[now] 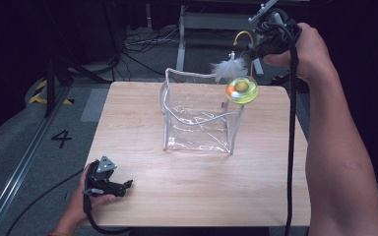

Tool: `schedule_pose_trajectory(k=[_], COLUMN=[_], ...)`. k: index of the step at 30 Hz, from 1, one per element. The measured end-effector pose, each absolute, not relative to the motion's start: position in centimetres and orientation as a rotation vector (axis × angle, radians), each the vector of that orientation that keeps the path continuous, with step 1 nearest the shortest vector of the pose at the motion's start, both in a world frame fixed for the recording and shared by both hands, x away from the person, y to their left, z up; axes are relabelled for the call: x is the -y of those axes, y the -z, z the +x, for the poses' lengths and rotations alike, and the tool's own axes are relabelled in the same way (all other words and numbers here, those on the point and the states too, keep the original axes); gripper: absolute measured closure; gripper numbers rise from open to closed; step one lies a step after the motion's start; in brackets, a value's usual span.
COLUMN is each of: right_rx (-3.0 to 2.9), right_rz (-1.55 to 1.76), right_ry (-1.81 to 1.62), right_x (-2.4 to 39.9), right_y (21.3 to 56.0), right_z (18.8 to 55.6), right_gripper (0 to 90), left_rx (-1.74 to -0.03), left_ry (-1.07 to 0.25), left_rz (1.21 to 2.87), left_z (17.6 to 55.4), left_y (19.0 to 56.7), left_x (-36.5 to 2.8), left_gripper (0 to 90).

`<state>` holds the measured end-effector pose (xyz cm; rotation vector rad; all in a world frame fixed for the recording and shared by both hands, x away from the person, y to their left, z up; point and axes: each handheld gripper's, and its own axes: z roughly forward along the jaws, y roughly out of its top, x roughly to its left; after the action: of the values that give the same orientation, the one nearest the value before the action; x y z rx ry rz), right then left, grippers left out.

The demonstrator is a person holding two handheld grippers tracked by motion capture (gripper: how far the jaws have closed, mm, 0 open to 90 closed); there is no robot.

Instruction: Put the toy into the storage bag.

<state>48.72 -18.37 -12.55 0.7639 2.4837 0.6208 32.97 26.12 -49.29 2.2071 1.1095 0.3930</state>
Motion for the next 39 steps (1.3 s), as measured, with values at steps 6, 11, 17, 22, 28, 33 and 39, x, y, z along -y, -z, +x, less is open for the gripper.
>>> schedule_pose_trajectory(k=[6,11,17,22,28,33,39], right_rx=[-2.492,-2.498,-2.523,-2.544,-2.585,-2.62,-2.692], right_rz=[0.762,0.757,0.751,0.753,0.742,0.736,0.723], right_ry=[-0.64,-0.648,-0.647,-0.641,-0.61,-0.591,-0.55], right_x=[17.7,16.9,15.8,15.4,14.9,14.6,14.7], right_y=[13.2,13.8,15.2,16.3,18.5,20.1,22.5], right_z=[49.3,49.8,50.5,50.9,51.4,51.6,51.6], right_gripper=[88.1,88.1,88.1,88.1,88.1,88.0,88.0], left_rx=[-1.109,-1.11,-1.11,-1.111,-1.108,-1.106,-1.113], left_ry=[-0.391,-0.39,-0.393,-0.391,-0.387,-0.39,-0.38], left_rz=[2.209,2.208,2.206,2.206,2.209,2.212,2.207], left_z=[33.0,33.0,33.0,33.0,33.0,33.0,33.0], left_y=[49.3,49.3,49.3,49.3,49.3,49.3,49.3], left_x=[-26.1,-26.1,-26.1,-26.1,-26.1,-26.1,-26.1], left_gripper=[0.5,0.6,0.6,0.5,0.5,0.6,0.6])
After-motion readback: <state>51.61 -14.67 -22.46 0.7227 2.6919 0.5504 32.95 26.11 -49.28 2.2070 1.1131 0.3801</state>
